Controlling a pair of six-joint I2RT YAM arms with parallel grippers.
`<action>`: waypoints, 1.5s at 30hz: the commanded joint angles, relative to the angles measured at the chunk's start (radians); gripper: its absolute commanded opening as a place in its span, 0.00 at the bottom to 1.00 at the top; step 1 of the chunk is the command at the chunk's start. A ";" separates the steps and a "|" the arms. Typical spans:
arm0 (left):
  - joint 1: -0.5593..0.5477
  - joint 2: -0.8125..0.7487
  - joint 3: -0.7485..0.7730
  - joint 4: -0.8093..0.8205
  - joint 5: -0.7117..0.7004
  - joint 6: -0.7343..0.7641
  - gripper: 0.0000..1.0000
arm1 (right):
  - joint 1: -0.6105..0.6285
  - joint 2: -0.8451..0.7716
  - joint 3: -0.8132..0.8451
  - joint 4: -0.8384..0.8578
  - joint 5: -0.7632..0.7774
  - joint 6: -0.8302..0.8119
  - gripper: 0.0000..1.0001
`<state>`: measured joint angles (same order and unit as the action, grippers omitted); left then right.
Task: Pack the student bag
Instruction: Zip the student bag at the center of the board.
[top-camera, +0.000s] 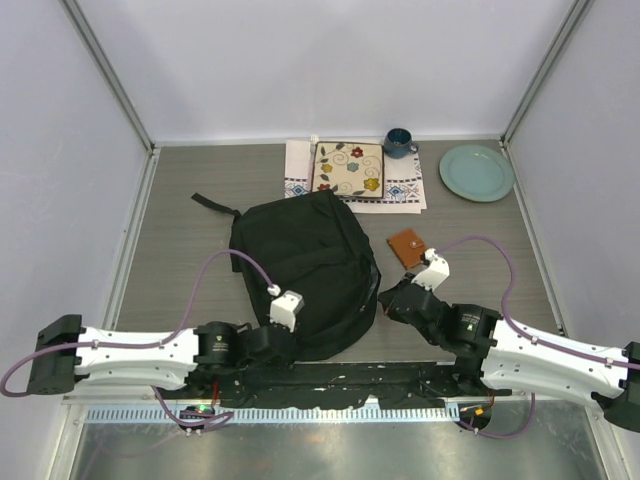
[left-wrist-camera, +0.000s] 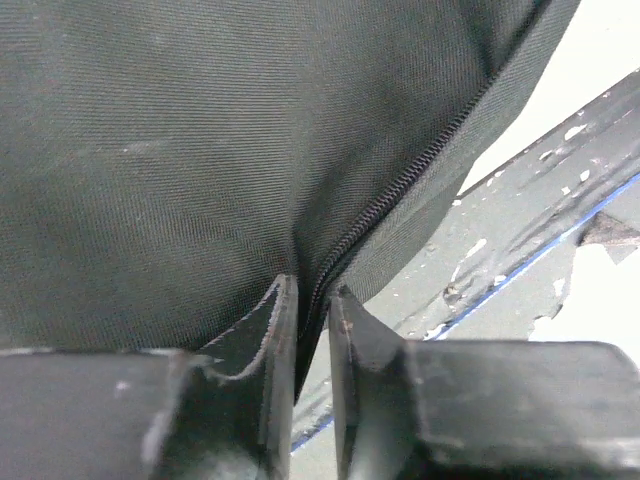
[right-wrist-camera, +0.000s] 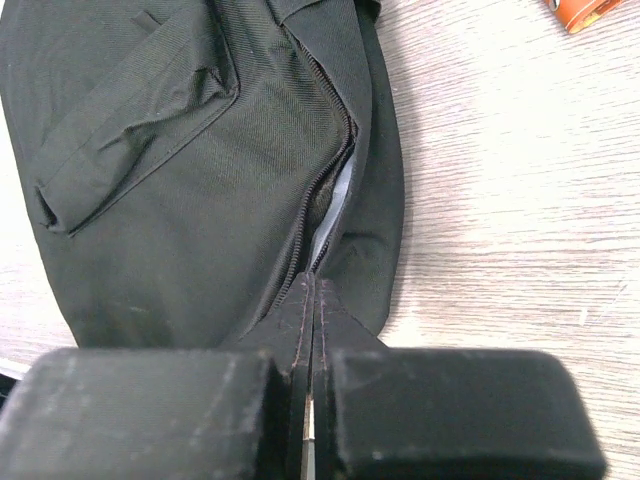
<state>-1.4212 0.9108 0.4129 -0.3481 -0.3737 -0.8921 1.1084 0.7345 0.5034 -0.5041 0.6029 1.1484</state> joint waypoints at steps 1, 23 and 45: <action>-0.005 -0.110 -0.003 -0.088 -0.091 -0.065 0.34 | -0.010 -0.009 0.038 0.027 0.045 -0.032 0.00; -0.007 0.344 0.372 0.146 -0.056 0.211 0.88 | -0.010 -0.059 -0.028 0.102 -0.043 -0.030 0.00; -0.007 0.530 0.392 0.158 -0.105 0.108 0.01 | -0.010 -0.107 -0.039 0.075 -0.026 -0.021 0.00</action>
<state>-1.4258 1.4368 0.7986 -0.2321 -0.4793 -0.7460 1.1023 0.6327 0.4454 -0.4370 0.5411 1.1275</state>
